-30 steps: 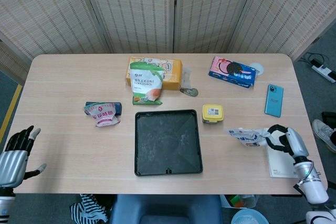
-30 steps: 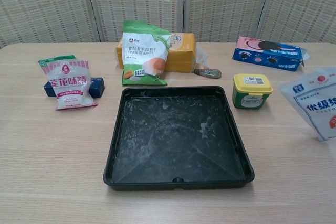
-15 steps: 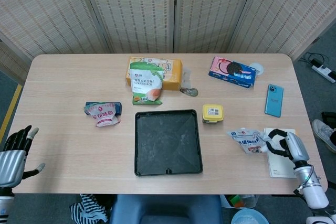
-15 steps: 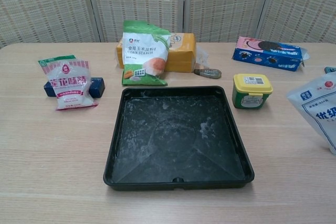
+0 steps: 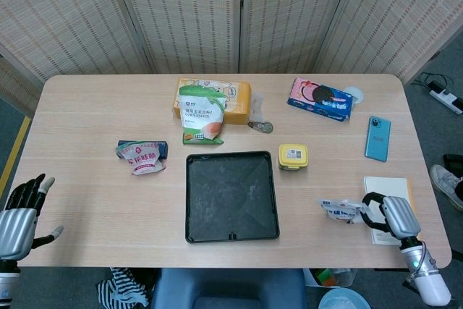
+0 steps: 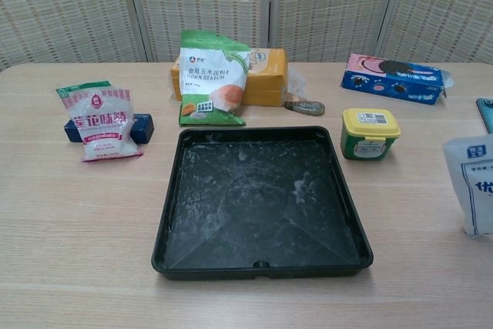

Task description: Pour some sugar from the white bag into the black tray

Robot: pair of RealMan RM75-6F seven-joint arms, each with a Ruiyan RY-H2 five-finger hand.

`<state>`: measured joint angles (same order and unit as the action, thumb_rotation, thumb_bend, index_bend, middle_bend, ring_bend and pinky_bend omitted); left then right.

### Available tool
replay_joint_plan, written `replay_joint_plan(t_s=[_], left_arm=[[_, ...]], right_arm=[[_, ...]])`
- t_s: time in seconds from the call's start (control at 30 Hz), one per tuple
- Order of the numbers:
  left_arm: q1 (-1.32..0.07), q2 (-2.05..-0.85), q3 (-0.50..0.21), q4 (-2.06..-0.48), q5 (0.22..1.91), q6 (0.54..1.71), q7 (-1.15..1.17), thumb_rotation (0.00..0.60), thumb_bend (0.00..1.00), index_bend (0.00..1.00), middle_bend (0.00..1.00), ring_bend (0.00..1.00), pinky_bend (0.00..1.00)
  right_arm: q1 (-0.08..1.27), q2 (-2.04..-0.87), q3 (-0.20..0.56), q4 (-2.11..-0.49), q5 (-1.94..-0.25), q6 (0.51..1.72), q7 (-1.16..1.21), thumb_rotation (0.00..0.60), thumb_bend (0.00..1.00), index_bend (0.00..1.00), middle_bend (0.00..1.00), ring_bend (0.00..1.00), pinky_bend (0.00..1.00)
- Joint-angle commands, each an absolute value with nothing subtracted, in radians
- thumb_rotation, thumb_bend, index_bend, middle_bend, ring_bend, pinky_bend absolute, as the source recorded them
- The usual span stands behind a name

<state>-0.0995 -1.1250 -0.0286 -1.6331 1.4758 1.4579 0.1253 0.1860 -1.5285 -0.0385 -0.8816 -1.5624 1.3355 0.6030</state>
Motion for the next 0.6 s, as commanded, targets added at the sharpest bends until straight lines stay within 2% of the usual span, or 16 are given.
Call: replay_joint_plan(t_s=[0.03,0.4,0.6], left_arm=[[-0.099,-1.125,-0.029,-1.633,1.476,1.459,0.125,0.6,0.19,0.0,0.02,0.06,0.11],[-0.099,-1.123,-0.028,-1.633,1.48,1.459,0.118,0.6,0.19,0.0,0.02,0.06,0.11],[-0.099,-1.122,-0.03,-1.634,1.479,1.459,0.116,0.6,0.19,0.0,0.02,0.06,0.11]], right_arm=[[0.168,-1.558,-0.054,-0.837,-1.592,1.383,0.563,0.6,0.43,0.85,0.71,1.0,1.0],[0.16,-1.589,-0.087,-0.754,-1.63,1.388,0.484,0.6,0.43,0.85,0.71,1.0,1.0],[0.177,-1.578,-0.084,-0.783,-1.631,1.362,0.407,0.6,0.43,0.85,0.71,1.0,1.0]])
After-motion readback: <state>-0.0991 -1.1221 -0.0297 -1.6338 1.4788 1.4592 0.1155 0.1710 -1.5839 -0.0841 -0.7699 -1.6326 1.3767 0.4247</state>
